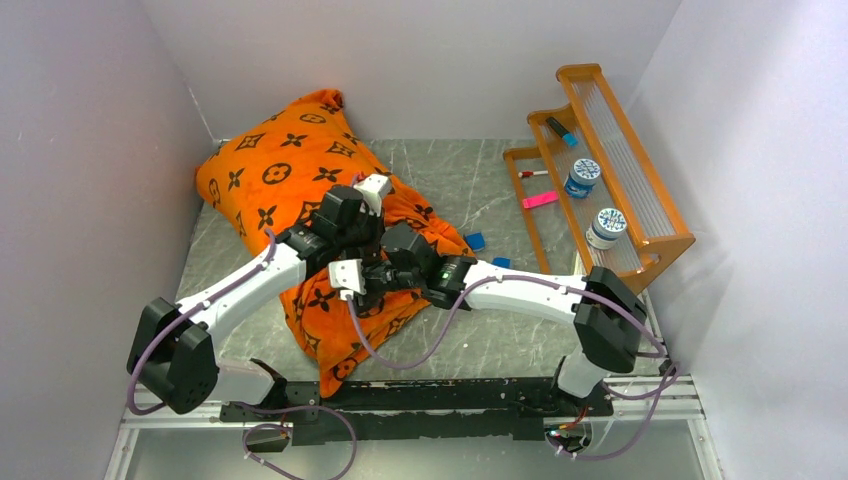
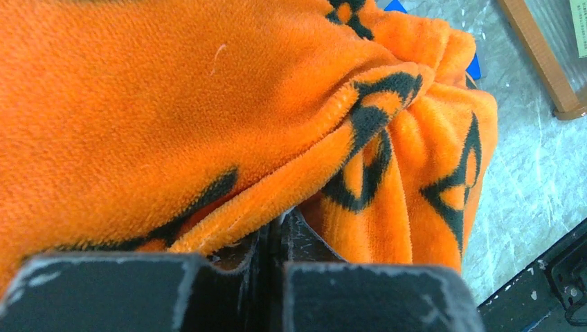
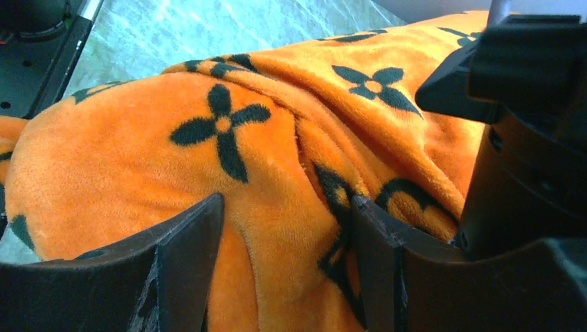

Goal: Remove the pillowcase from the pillow
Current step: Remove the pillow from the pillowcase.

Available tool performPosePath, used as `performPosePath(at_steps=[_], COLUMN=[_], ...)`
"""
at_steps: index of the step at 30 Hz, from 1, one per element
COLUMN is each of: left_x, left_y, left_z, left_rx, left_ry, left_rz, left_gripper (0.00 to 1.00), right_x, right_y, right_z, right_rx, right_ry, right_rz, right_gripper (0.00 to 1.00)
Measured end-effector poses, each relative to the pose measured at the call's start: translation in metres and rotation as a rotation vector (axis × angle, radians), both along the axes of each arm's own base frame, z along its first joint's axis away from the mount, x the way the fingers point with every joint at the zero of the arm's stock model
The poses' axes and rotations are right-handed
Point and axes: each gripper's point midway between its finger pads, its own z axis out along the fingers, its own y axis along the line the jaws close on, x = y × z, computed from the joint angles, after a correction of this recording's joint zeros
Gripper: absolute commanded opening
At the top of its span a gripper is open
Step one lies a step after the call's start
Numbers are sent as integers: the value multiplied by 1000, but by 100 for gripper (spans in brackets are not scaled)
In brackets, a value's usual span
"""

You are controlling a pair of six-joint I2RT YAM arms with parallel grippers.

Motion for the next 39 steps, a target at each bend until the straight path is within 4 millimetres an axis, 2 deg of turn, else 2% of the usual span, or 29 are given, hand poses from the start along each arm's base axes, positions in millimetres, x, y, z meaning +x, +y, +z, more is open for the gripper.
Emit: performPosePath(at_steps=[3,5,7,12,16,18,20,22,29,34,39], left_x=[0,0,0,-1,-4,-4,-5,-7,-9,-10,-8], left_y=[0,0,0,-1,-2,-2,-2,-1,-1,-1,-4], left_z=[0,0,0,-1,-3,-3,-4,-6,-11,-12,-9], left_rx=[0,1,1,-1,-1,0,2,8,16,21,7], left_ry=[-1,0,1,6,19,19,23,34,51,54,41], left_rz=[-2,-3,-4,-8,-16,-16,-17,-18,-14,-13,-25], left_gripper=[5,5,5,5,5,5,5,5,5,5,5], right_x=[-1,-3,-6,-16,-32,-49,-69,-79,-93,-93,-90], right_y=[3,5,4,0,-9,-15,-22,-26,-35,-40,-44], right_z=[-4,-9,-16,-24,-21,-25,-38,-49,-64,-70,-48], right_rx=[-2,-10,-27,-56,-54,-66,-94,-117,-119,-104,-28], right_ry=[4,21,37,75,61,76,84,84,77,83,98], right_rz=[11,24,36,59,67,85,101,96,31,-42,-114], right_gripper=[45,19,0,0,0,0,0,0,0,0,24])
